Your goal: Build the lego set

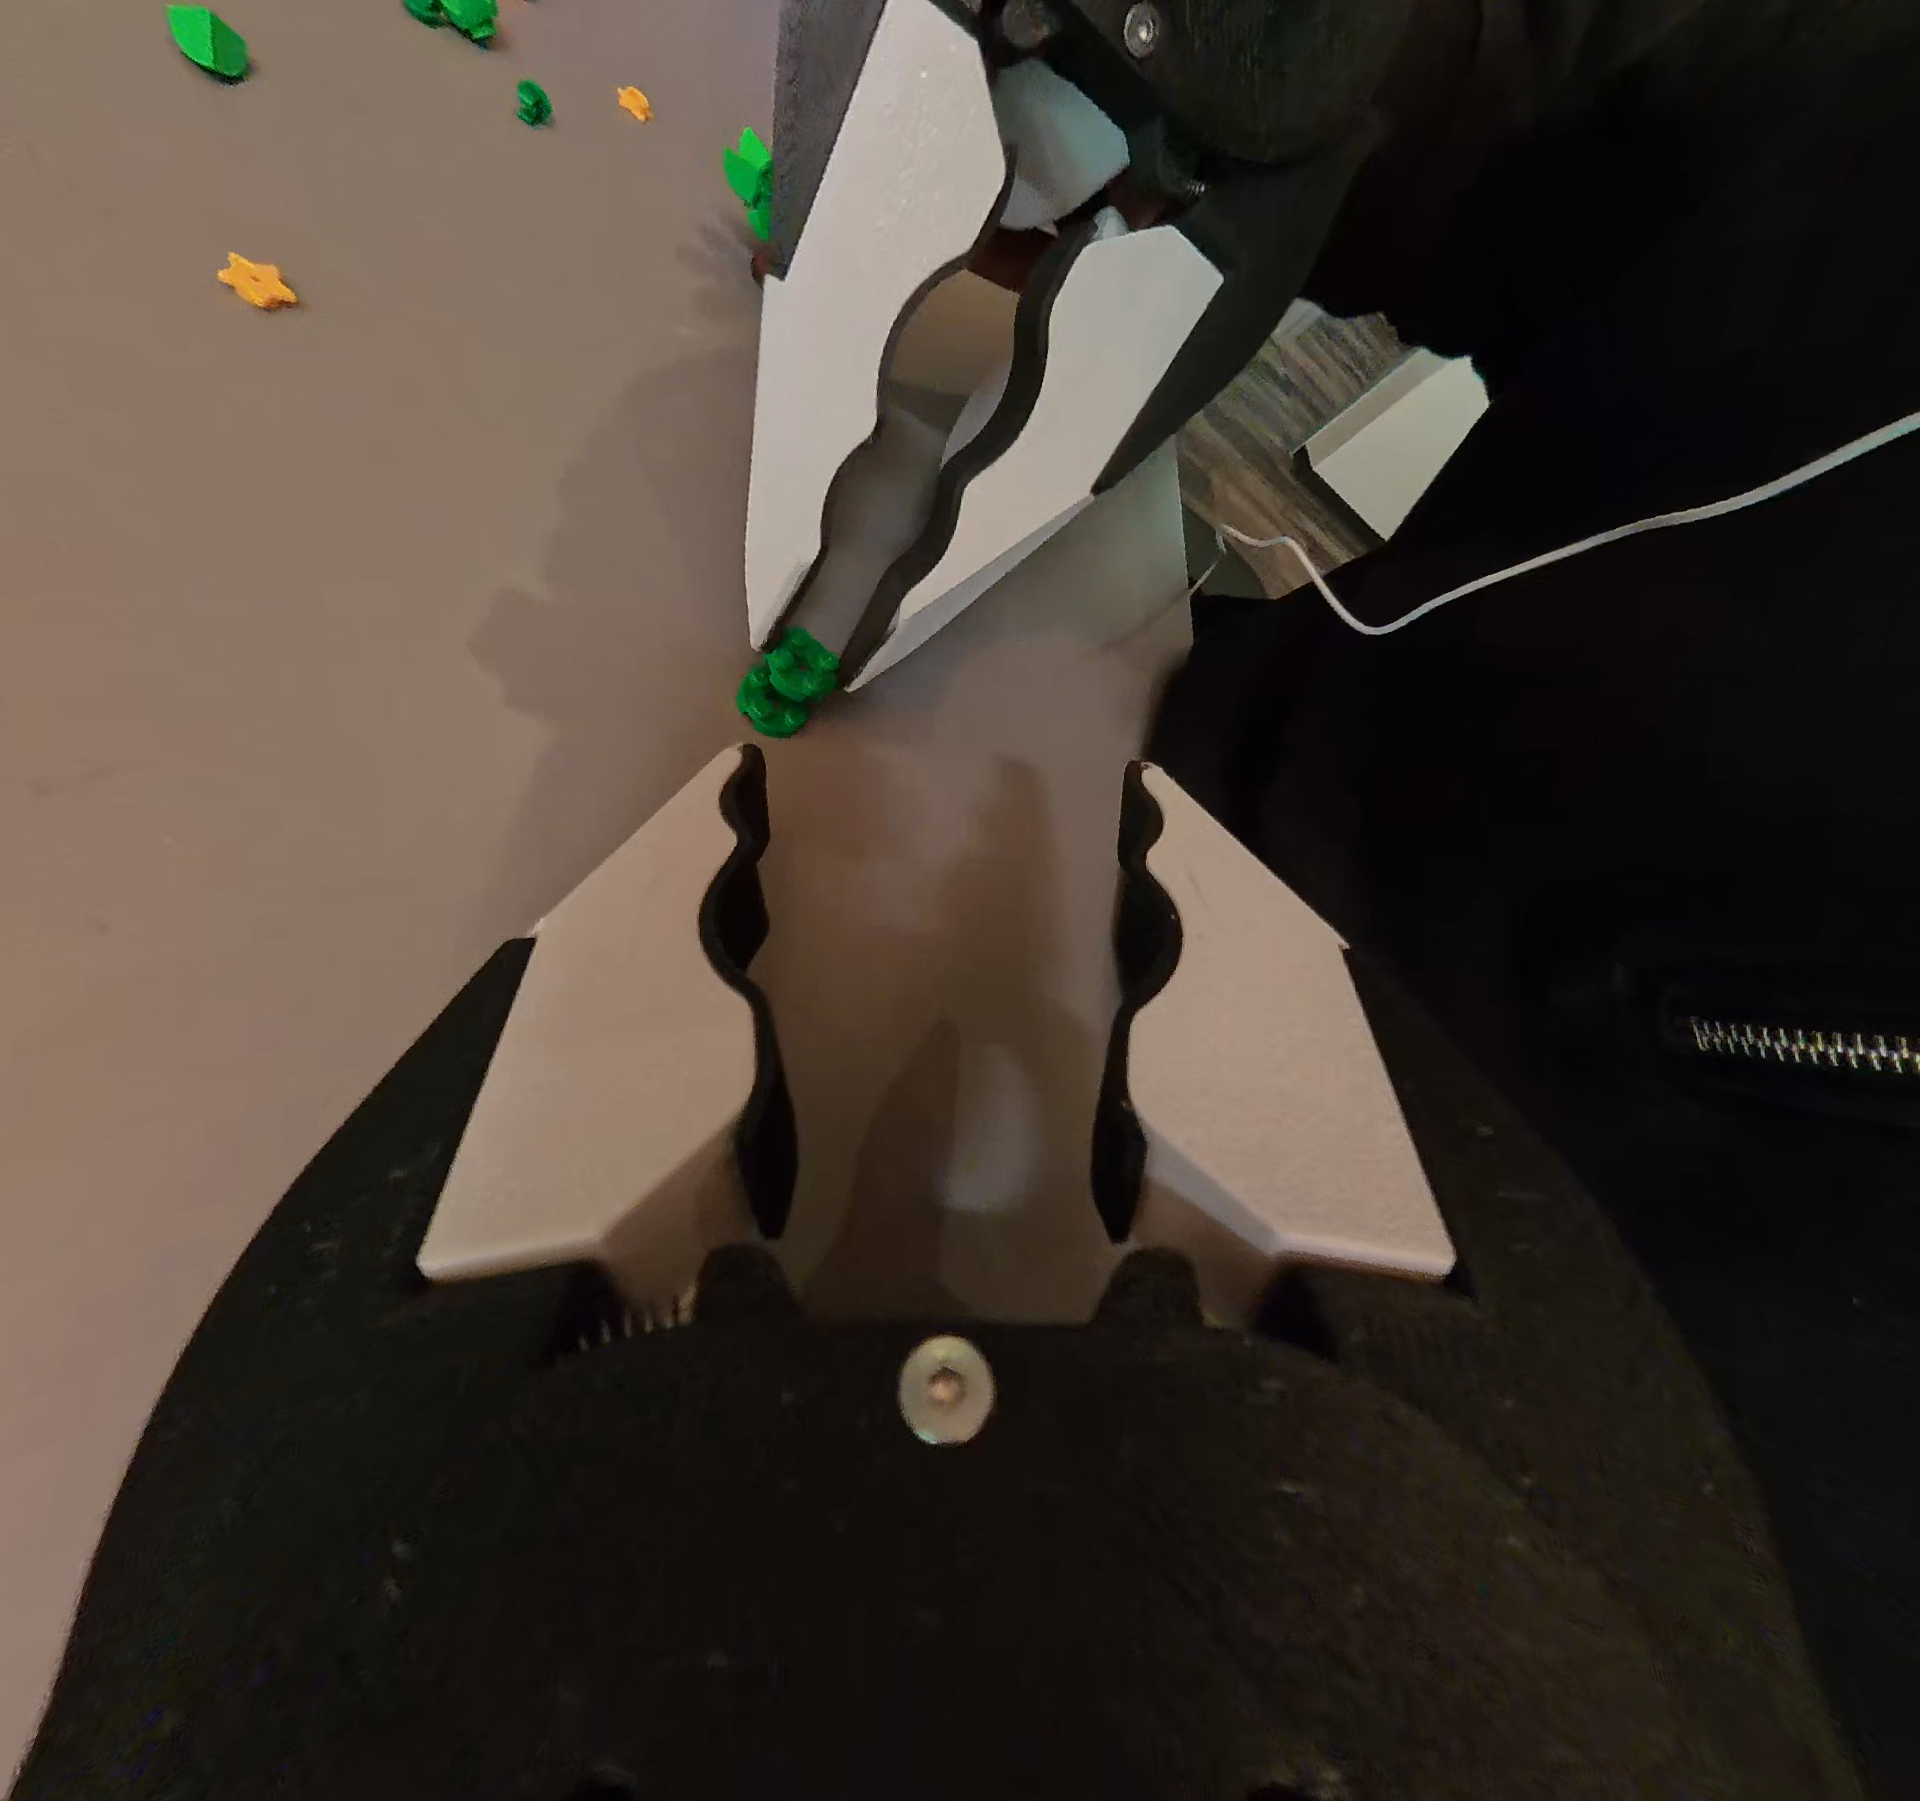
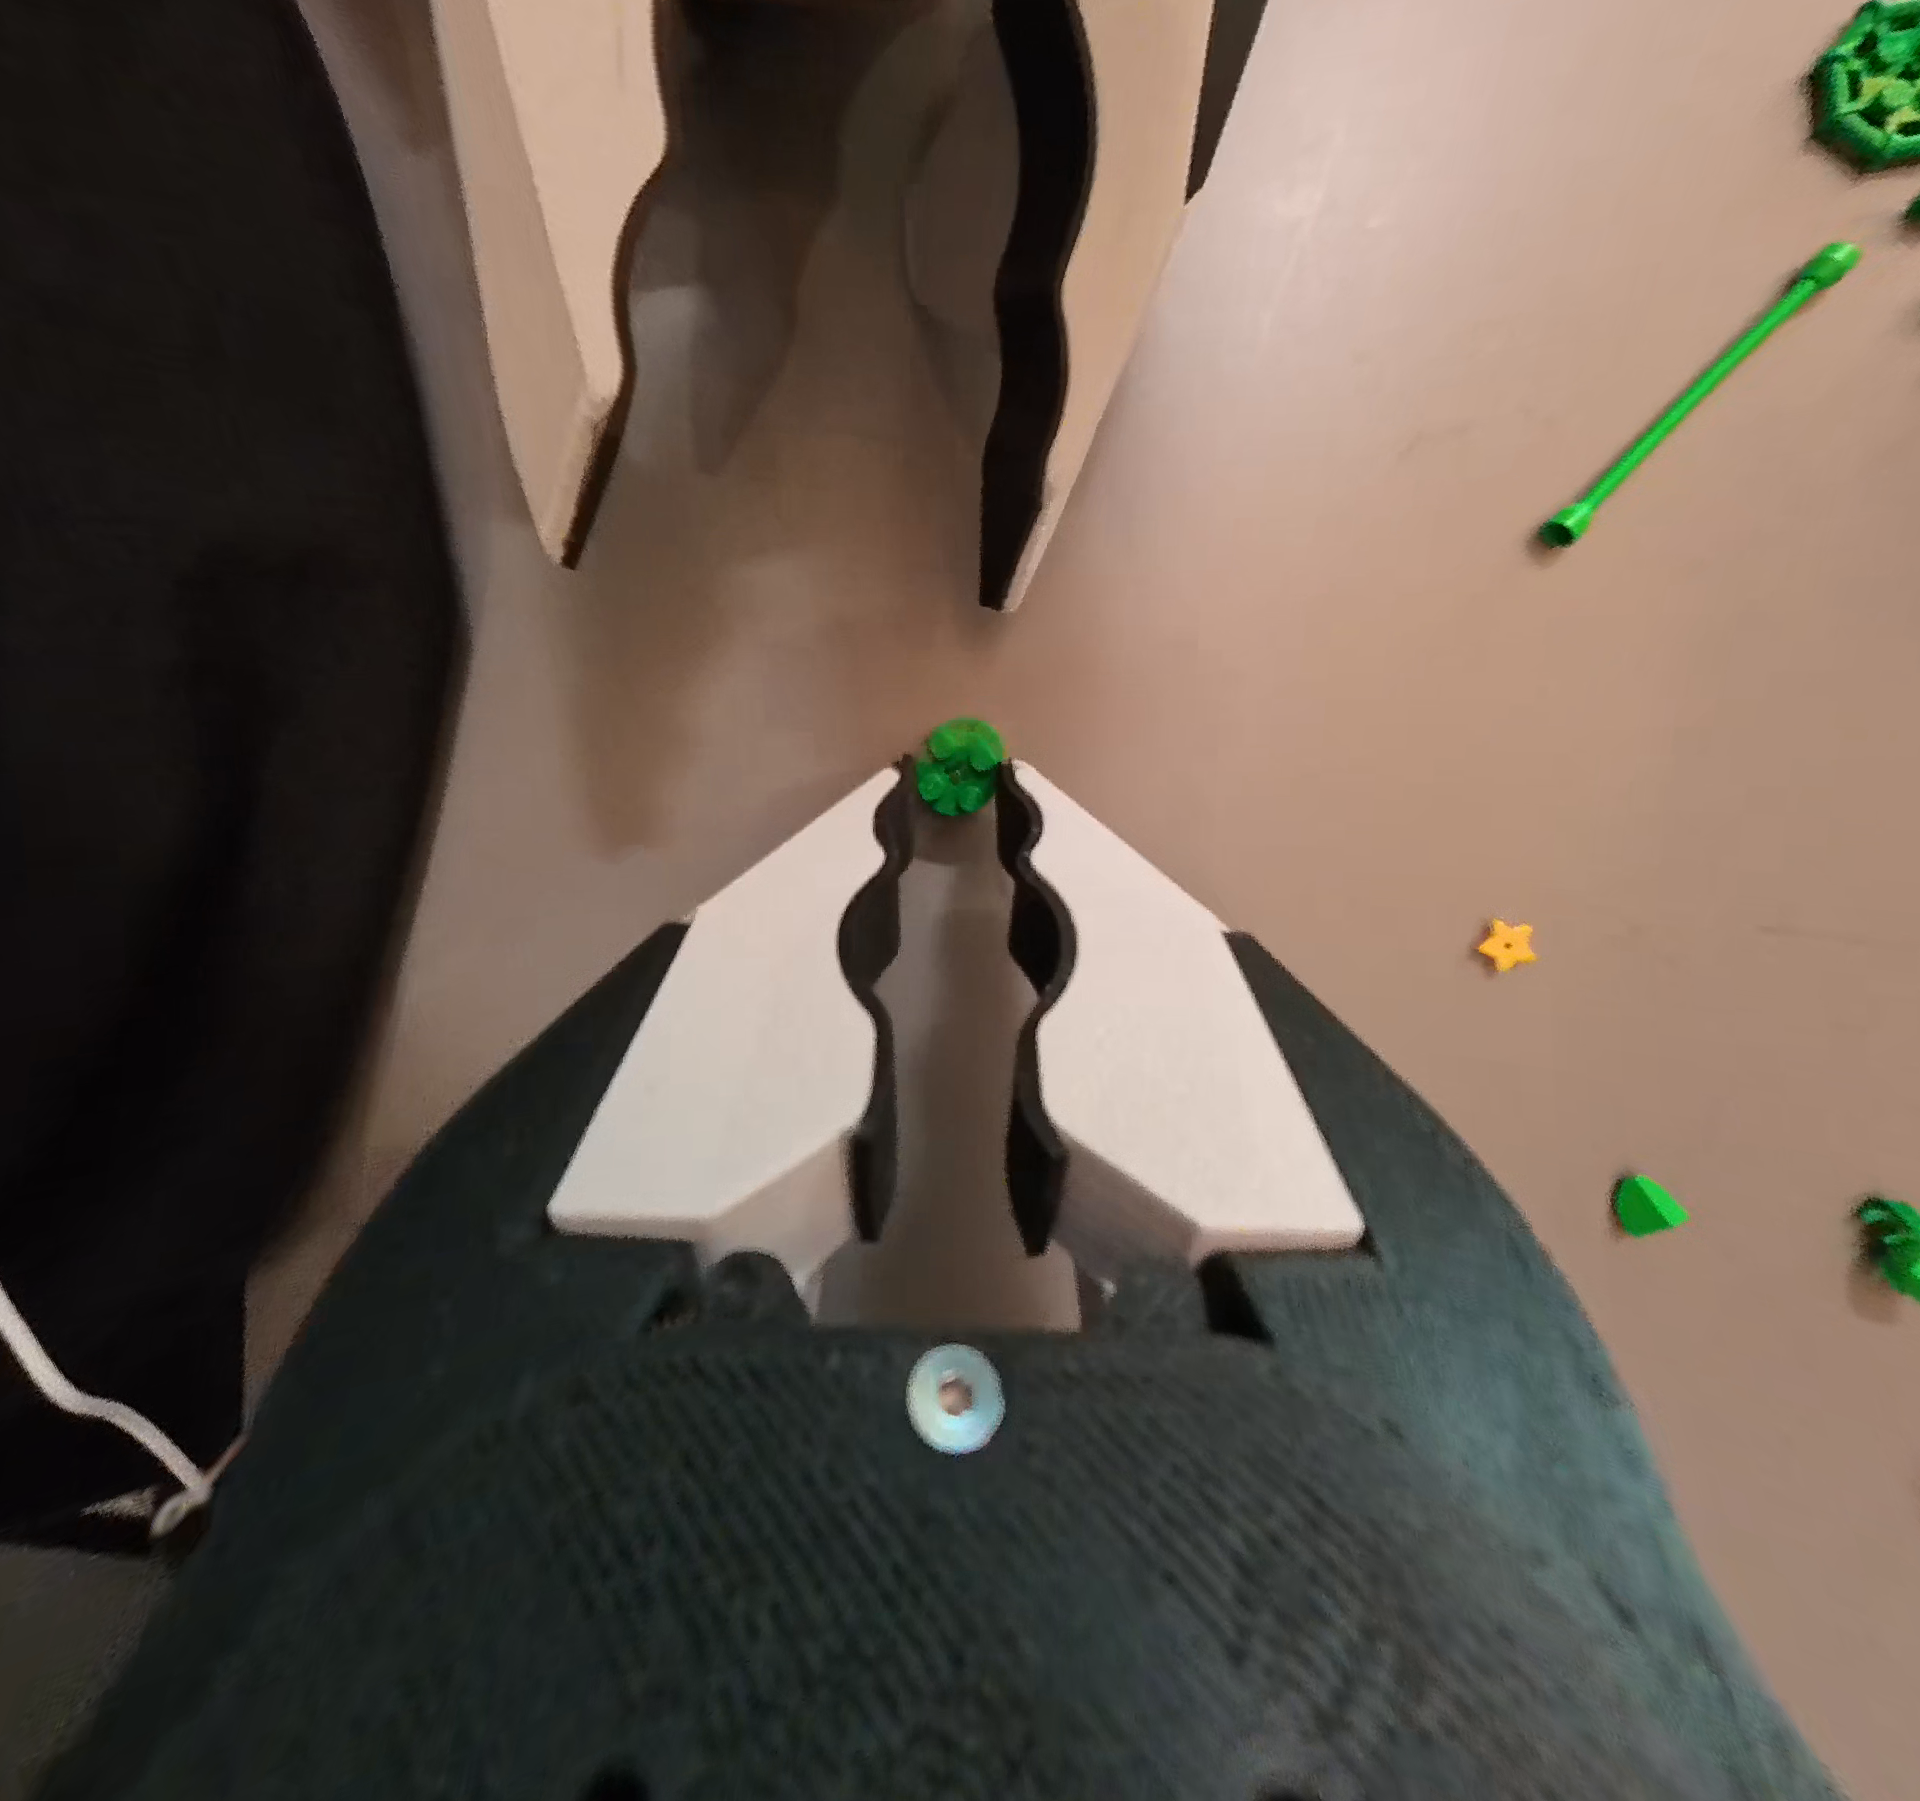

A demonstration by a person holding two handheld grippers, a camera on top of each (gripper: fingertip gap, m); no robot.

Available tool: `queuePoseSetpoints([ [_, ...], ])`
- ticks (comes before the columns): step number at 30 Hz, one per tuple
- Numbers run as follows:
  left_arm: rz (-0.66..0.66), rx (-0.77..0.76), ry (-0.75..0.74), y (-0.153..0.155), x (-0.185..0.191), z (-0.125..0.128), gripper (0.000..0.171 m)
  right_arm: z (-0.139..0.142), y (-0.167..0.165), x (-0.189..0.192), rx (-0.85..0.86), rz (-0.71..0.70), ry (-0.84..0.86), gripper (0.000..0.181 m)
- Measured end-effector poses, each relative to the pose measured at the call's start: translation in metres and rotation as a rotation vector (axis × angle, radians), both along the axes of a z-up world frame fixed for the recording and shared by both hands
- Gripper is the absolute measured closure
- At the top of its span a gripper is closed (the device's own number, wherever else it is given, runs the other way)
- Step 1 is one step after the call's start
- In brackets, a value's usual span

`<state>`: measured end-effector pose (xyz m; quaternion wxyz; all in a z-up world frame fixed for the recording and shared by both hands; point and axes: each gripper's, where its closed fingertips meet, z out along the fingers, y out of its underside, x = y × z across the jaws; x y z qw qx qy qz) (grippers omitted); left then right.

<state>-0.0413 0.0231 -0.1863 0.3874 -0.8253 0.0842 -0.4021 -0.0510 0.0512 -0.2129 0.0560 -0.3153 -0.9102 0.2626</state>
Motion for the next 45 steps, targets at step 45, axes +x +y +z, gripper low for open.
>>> queuePoseSetpoints([
  [45,-0.009,-0.02,-0.016,-0.001,0.001,-0.001,0.107,-0.003,-0.001,-0.005,-0.106,-0.56,0.02,0.167],
])
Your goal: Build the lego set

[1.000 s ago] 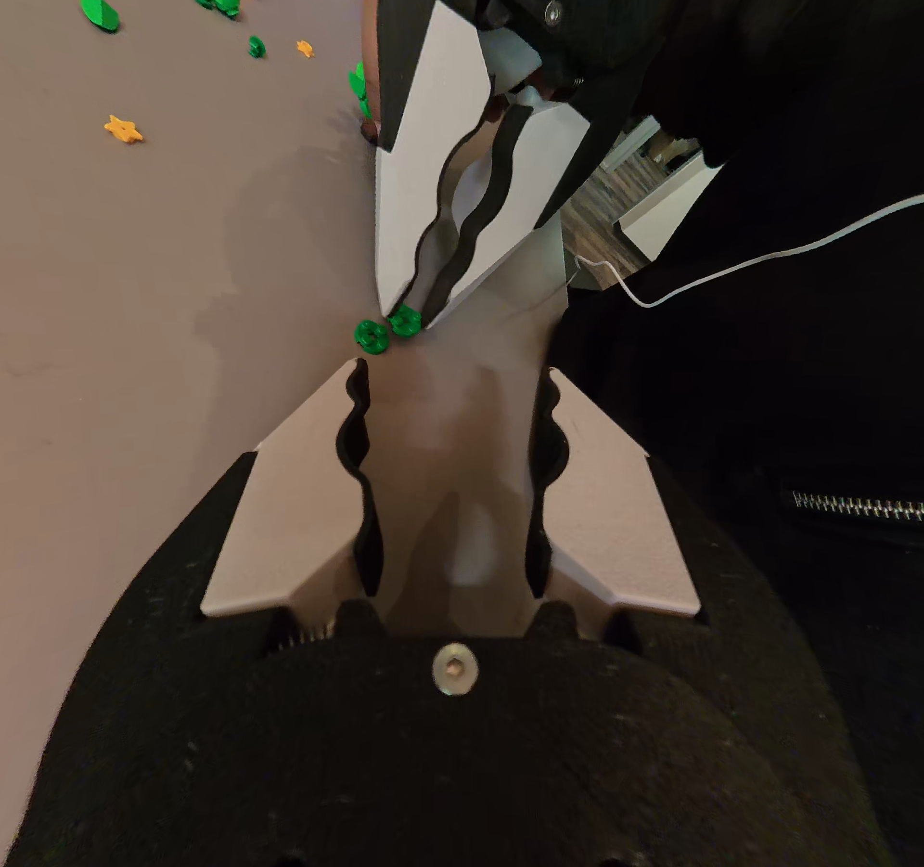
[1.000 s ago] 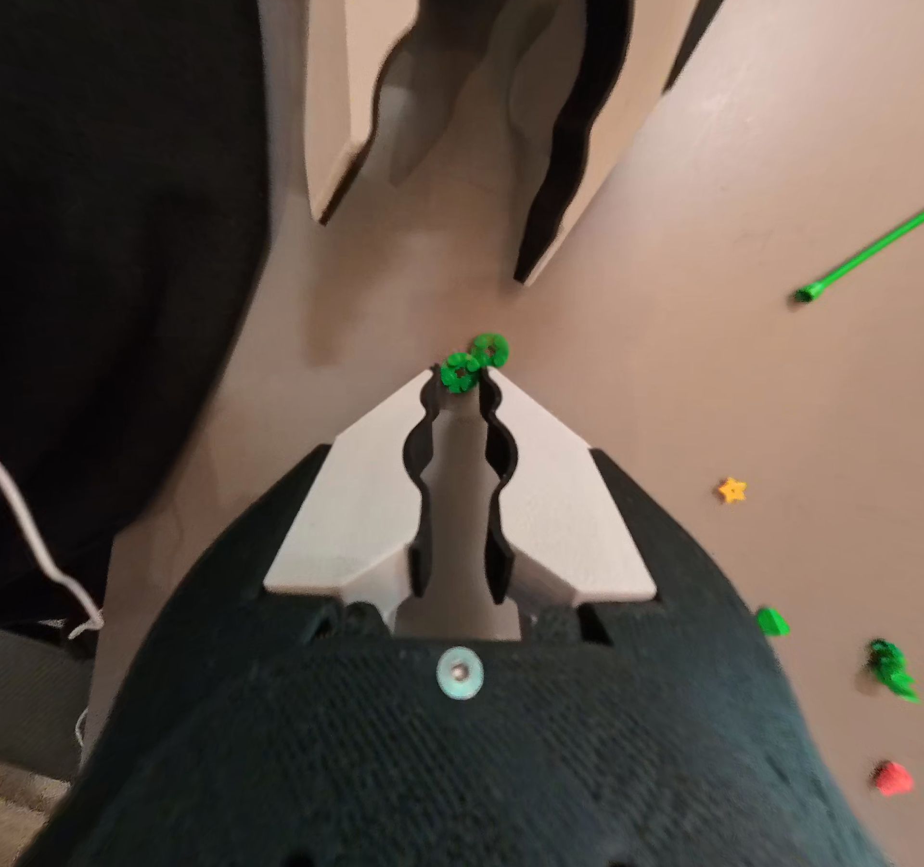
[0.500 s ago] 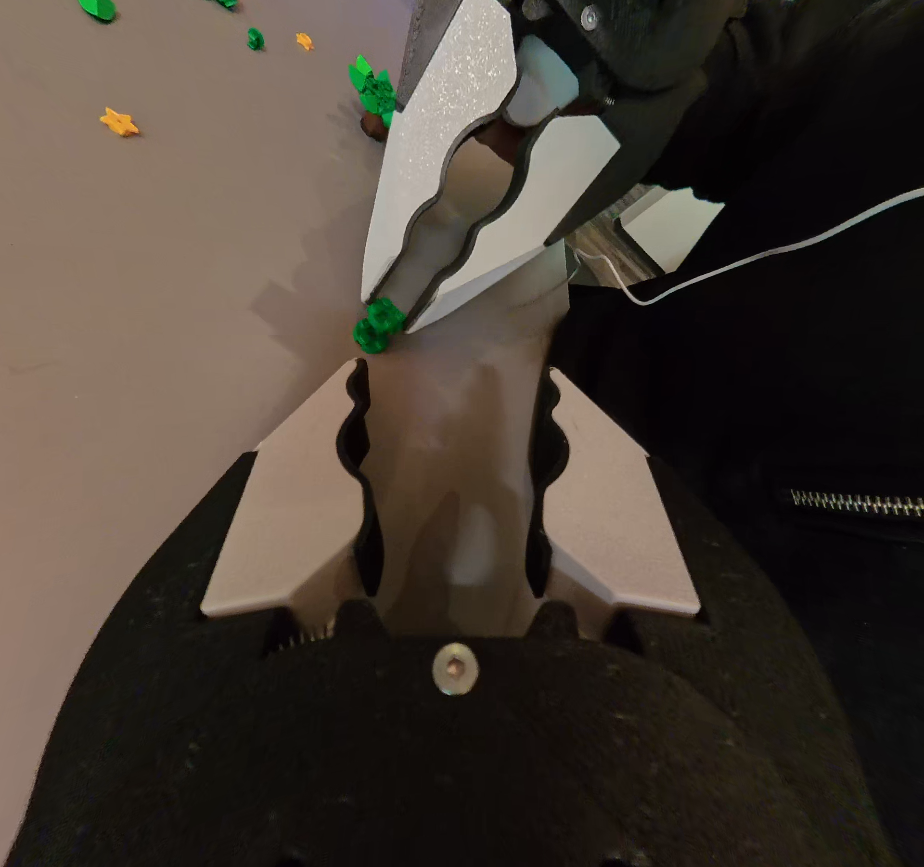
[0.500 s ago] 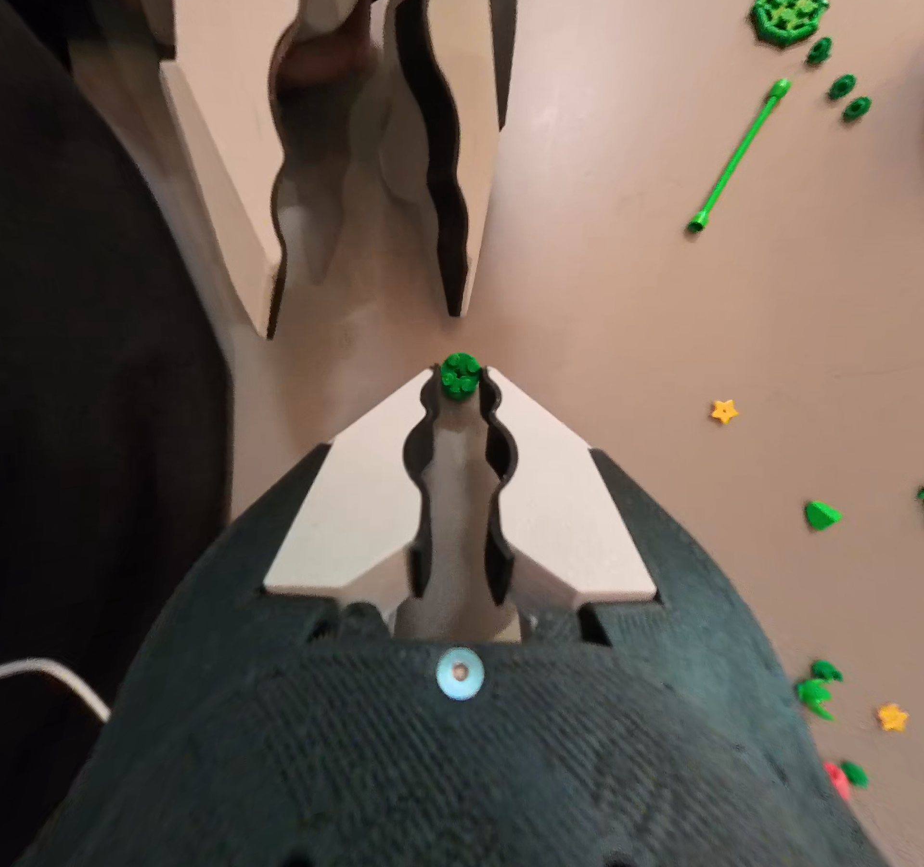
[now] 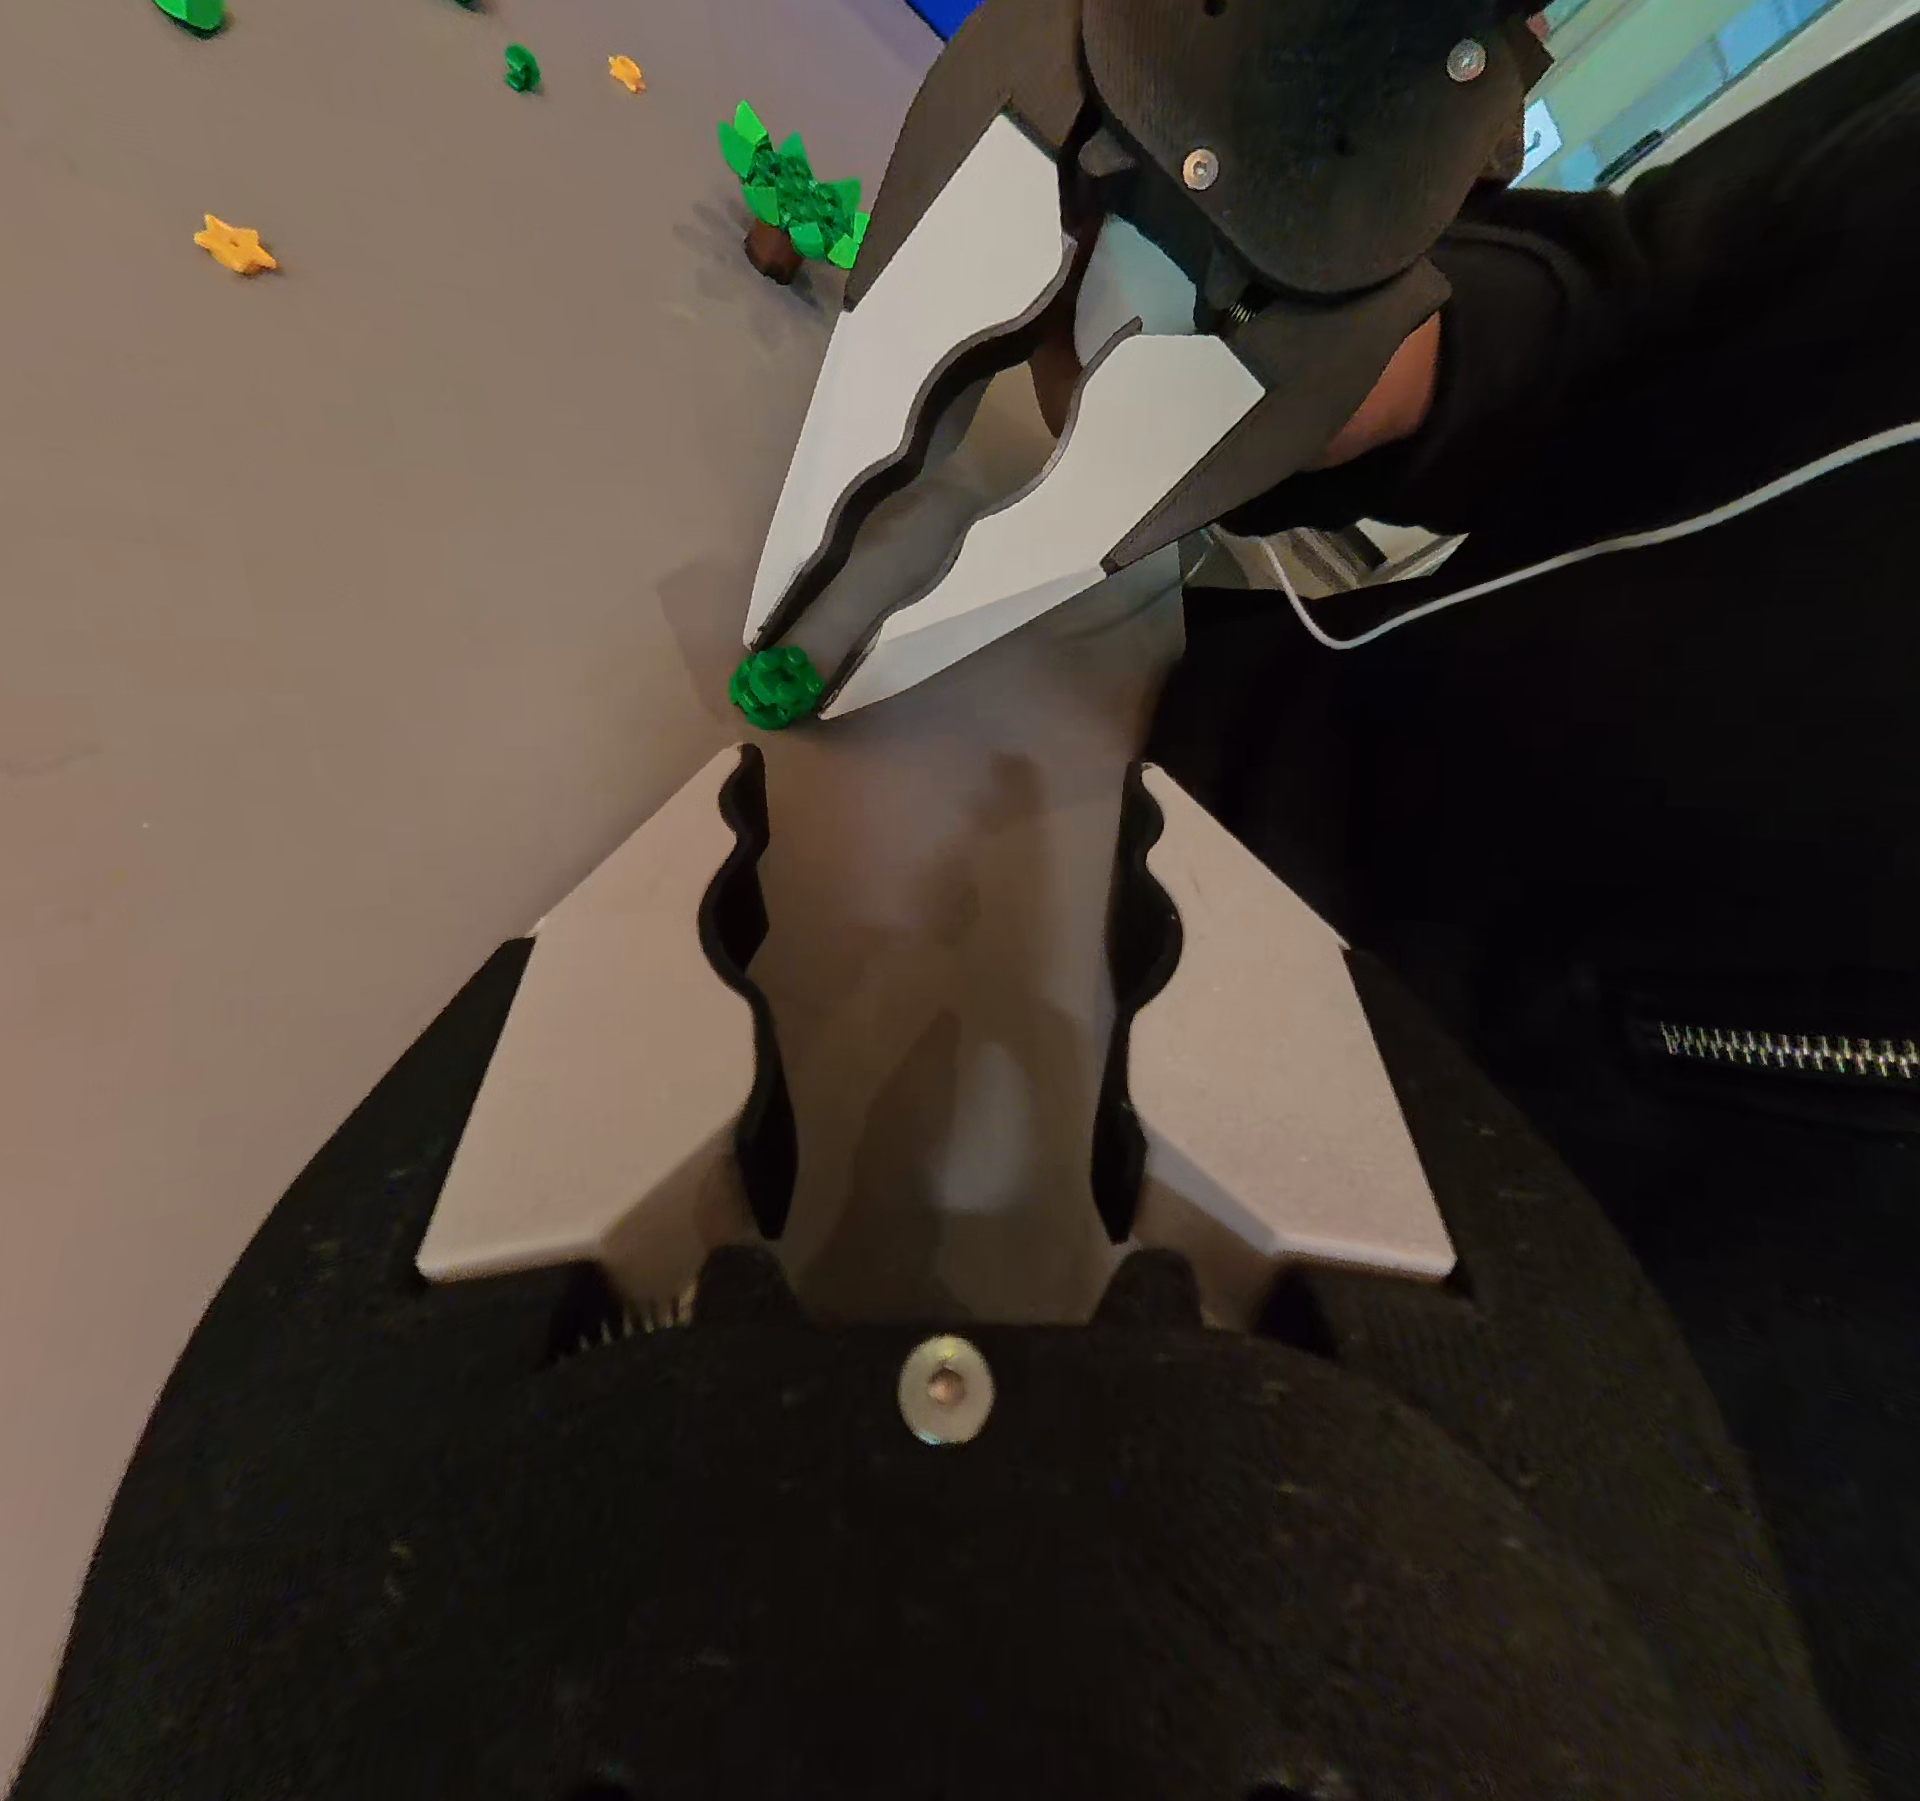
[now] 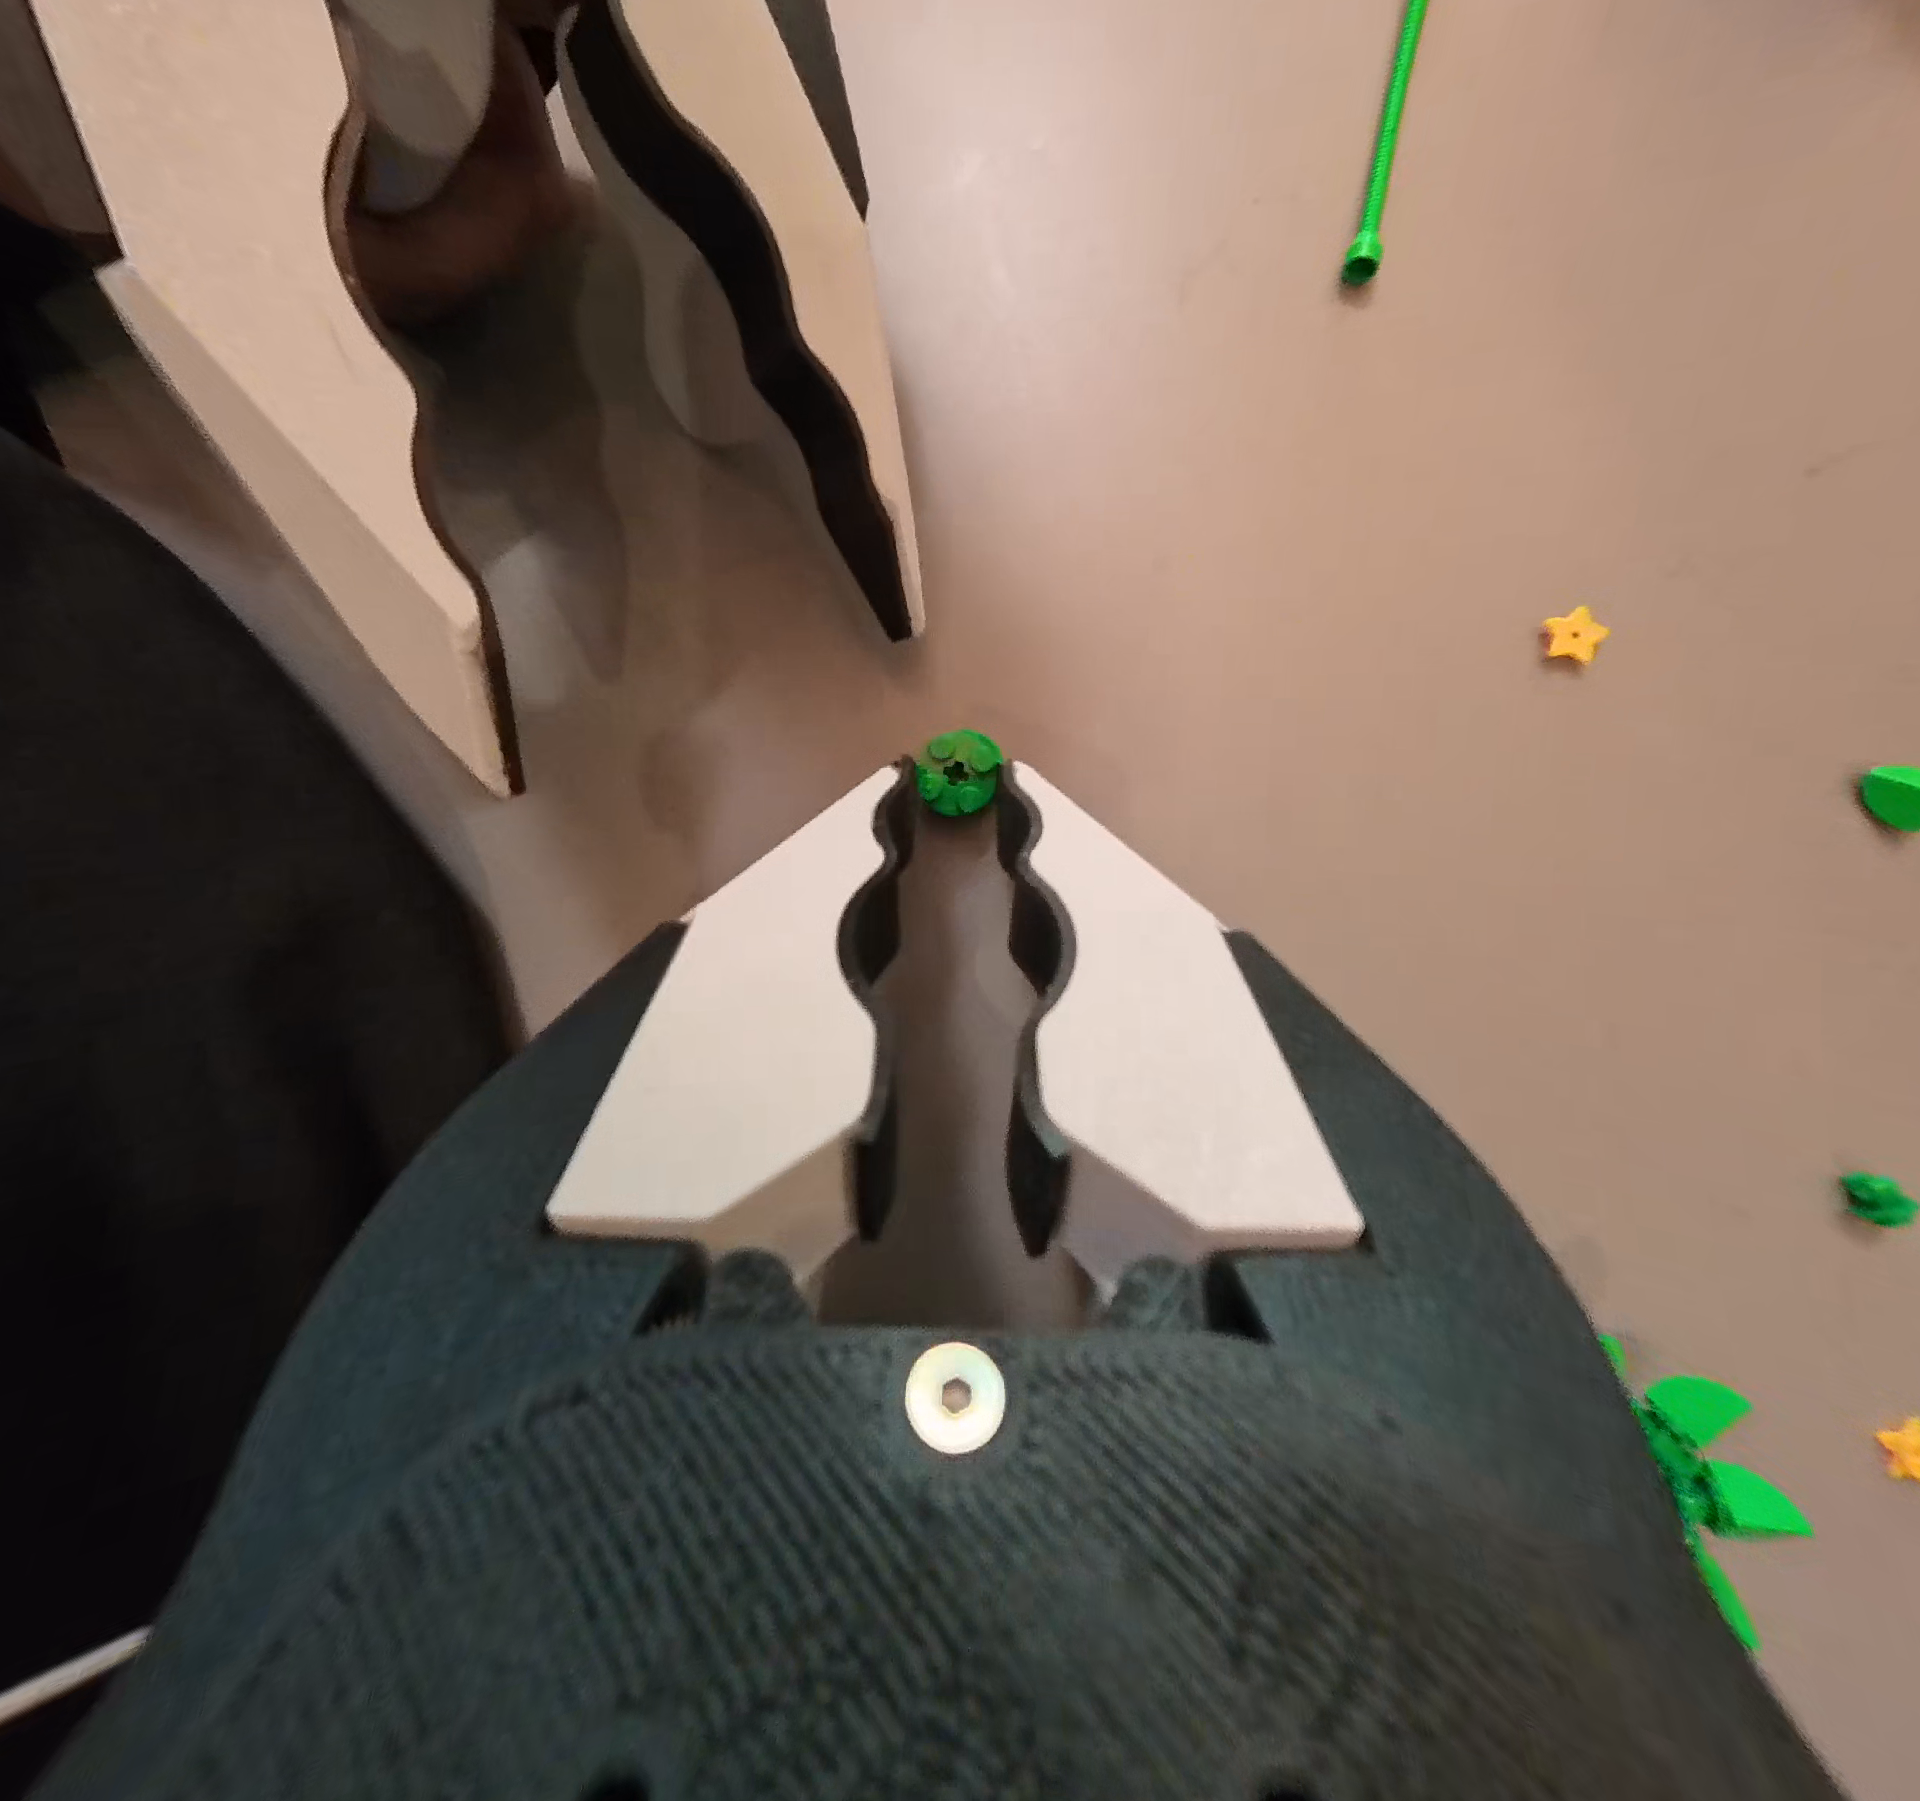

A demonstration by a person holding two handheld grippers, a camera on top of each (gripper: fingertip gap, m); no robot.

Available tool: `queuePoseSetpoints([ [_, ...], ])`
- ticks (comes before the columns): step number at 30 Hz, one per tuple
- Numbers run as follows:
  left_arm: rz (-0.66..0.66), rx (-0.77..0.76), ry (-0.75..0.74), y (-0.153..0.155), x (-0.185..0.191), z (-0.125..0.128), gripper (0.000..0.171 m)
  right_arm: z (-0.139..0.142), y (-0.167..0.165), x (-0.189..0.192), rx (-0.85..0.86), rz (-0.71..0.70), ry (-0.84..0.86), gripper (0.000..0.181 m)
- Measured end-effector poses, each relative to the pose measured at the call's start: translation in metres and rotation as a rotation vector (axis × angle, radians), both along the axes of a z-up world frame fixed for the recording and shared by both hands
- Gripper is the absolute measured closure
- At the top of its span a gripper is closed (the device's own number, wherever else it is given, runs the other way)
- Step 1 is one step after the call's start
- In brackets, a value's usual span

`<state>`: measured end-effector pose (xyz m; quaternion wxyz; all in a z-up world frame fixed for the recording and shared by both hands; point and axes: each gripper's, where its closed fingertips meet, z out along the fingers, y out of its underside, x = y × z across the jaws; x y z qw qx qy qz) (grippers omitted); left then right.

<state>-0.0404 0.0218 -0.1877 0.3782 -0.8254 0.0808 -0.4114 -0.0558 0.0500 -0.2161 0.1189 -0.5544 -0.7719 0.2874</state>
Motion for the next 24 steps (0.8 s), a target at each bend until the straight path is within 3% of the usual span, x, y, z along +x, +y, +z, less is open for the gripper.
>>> queuePoseSetpoints([
  [24,0.004,-0.002,-0.006,0.0001,-0.0007,0.0,0.107,0.0008,-0.0028,-0.0025,0.081,0.062,0.005,0.168],
])
